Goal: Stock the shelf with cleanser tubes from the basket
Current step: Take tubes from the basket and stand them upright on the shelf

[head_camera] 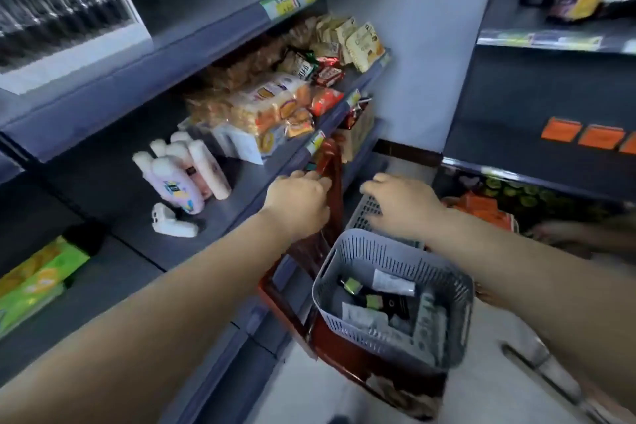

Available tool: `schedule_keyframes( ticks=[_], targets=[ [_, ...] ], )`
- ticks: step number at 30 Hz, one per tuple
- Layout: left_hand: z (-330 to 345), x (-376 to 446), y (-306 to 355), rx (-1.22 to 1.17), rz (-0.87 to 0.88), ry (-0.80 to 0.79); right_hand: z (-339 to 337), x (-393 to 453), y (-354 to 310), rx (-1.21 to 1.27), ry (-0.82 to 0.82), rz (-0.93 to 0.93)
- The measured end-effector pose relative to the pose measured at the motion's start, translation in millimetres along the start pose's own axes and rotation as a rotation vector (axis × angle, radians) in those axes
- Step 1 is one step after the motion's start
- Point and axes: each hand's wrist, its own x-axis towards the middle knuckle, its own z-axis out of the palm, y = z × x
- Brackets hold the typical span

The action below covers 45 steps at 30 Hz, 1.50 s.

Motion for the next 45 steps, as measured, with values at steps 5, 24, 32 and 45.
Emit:
schedule_keyframes(
  ticks=[5, 24, 32, 45],
  targets=[
    [80.9, 22.5, 23.8, -0.111, 0.074, -0.175, 77.0, -6.8, 35.4, 0.076, -0.199, 0.138],
    [383.3, 81.2, 73.3, -0.311, 0.066, -0.815, 384.4, -29.6, 105.5, 0.407, -0.662, 0.444],
    [451.3, 78.0, 88.8, -0.438, -0.162, -0.889, 454.0, -17.9, 99.3, 0.519, -0.773, 0.455],
    [473.9, 88.2, 83.0, -0.866, -0.727, -0.935, 471.1, -24.5, 109.7, 0.669, -0.647, 0.581]
  ],
)
